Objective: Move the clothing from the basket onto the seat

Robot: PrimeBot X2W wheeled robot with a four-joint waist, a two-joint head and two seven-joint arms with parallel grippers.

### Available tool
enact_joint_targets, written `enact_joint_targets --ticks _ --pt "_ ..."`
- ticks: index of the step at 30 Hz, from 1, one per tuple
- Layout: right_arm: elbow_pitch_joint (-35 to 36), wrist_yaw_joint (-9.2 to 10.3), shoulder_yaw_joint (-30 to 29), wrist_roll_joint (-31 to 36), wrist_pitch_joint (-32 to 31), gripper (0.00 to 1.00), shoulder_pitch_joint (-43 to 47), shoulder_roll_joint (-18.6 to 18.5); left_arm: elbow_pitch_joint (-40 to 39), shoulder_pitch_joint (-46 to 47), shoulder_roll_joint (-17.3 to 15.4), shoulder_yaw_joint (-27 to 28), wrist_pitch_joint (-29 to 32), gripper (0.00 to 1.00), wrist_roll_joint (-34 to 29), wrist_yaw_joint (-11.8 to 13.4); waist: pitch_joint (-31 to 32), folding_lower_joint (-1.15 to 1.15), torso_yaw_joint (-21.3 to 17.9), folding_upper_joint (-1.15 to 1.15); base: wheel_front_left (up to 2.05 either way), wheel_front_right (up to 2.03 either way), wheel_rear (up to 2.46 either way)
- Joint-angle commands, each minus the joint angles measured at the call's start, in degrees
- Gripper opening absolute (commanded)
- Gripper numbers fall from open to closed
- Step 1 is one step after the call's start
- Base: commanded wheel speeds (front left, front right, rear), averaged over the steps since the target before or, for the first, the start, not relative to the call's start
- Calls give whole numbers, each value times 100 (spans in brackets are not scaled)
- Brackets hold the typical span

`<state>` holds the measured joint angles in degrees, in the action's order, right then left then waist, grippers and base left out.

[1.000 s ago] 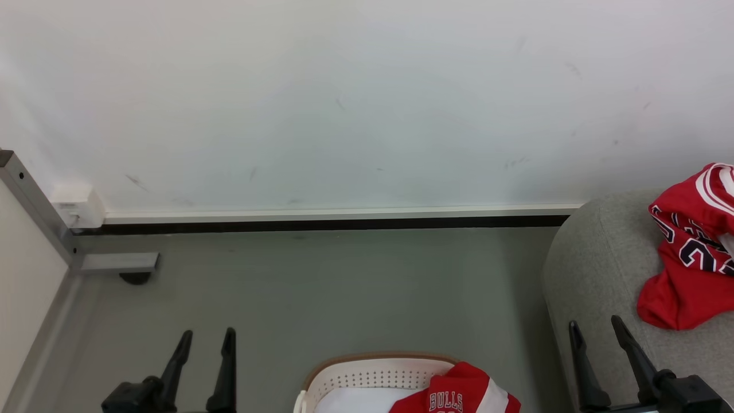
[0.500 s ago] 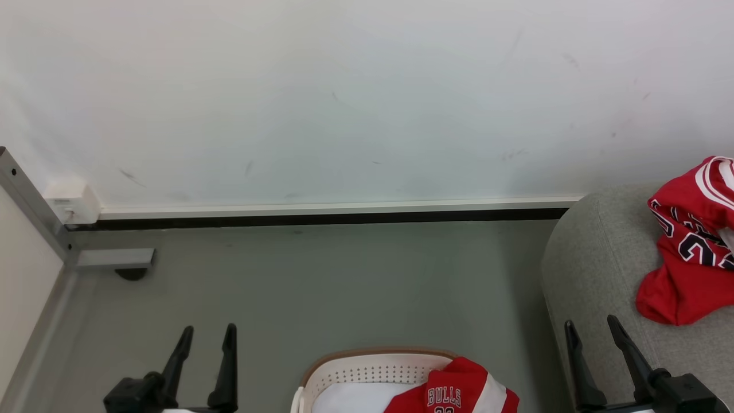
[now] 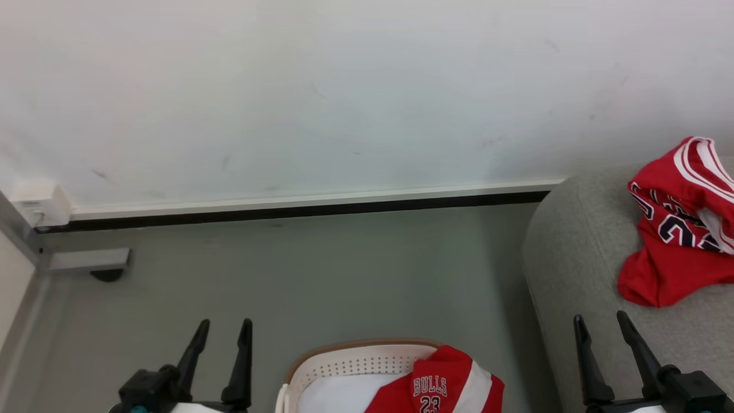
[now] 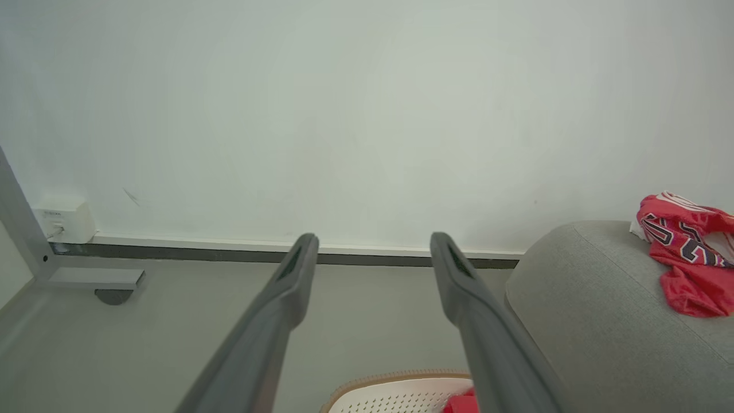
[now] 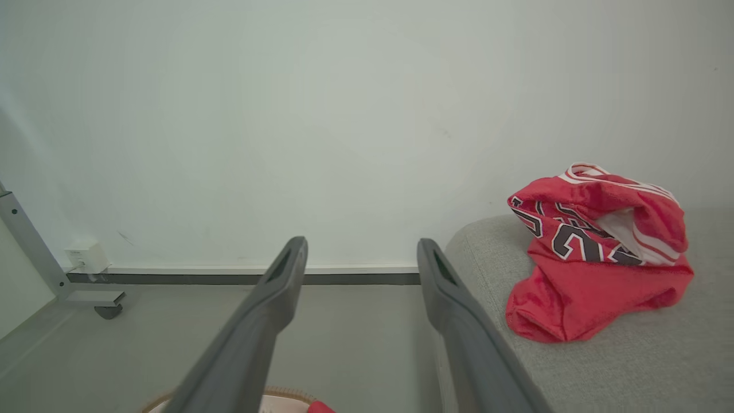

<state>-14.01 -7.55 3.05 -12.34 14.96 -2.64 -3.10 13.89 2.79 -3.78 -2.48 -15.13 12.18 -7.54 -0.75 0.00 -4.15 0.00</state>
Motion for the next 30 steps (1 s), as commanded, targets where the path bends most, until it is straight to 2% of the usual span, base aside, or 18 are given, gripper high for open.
enact_joint_targets --ticks 1,11,20,30 --pt "-8 13 -44 49 10 100 -56 -11 23 73 -59 -56 -2 100 78 5 -110 0 -119 0 0 0 0" --pt "225 13 -160 77 10 100 -325 27 423 653 -353 -864 -2 100 225 4 -846 0 -754 0 0 0 0" --pt "544 14 -168 -218 10 100 -640 36 1545 1597 -788 -1934 1 100 547 4 -1668 0 -1223 0 0 0 0" --pt "947 13 -48 -487 10 100 -1105 34 2631 2714 -1217 -3062 660 100 932 4 -2641 0 -1639 0 0 0 0"
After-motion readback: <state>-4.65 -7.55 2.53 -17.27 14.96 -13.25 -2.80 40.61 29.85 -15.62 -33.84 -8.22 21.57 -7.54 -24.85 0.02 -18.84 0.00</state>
